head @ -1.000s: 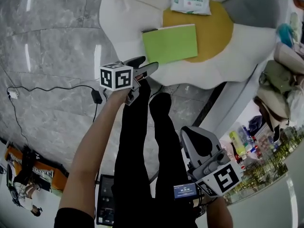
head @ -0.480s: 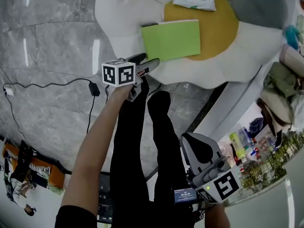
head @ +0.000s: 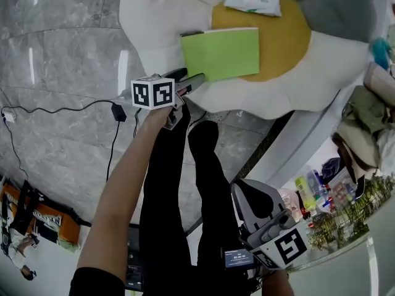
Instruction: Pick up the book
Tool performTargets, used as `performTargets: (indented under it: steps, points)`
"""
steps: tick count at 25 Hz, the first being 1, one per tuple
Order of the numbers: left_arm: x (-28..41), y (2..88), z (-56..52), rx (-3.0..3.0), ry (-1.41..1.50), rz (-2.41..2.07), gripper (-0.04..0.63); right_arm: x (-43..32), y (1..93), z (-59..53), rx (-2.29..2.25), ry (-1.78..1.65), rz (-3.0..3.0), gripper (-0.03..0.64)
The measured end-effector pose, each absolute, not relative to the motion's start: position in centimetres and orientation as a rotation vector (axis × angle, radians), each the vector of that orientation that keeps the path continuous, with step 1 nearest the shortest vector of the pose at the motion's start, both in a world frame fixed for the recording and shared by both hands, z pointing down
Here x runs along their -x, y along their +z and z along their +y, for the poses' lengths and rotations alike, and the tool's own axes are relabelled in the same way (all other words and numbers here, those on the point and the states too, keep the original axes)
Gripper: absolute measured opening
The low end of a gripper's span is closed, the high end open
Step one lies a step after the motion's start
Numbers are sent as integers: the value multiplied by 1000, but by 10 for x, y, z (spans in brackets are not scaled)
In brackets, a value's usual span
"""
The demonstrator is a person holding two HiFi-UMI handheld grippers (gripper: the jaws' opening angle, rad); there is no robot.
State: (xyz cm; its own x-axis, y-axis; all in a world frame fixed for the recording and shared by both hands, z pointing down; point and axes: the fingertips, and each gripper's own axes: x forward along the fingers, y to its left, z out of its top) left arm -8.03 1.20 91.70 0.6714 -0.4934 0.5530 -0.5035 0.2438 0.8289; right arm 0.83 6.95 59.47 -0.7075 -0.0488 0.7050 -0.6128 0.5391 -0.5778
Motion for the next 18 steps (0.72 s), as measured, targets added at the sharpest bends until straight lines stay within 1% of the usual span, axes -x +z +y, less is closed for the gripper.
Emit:
performTargets:
  steps: [18]
  points:
    - [80, 941, 9, -1360, 65, -948, 318, -6, 603, 65, -523, 1164, -2121, 15]
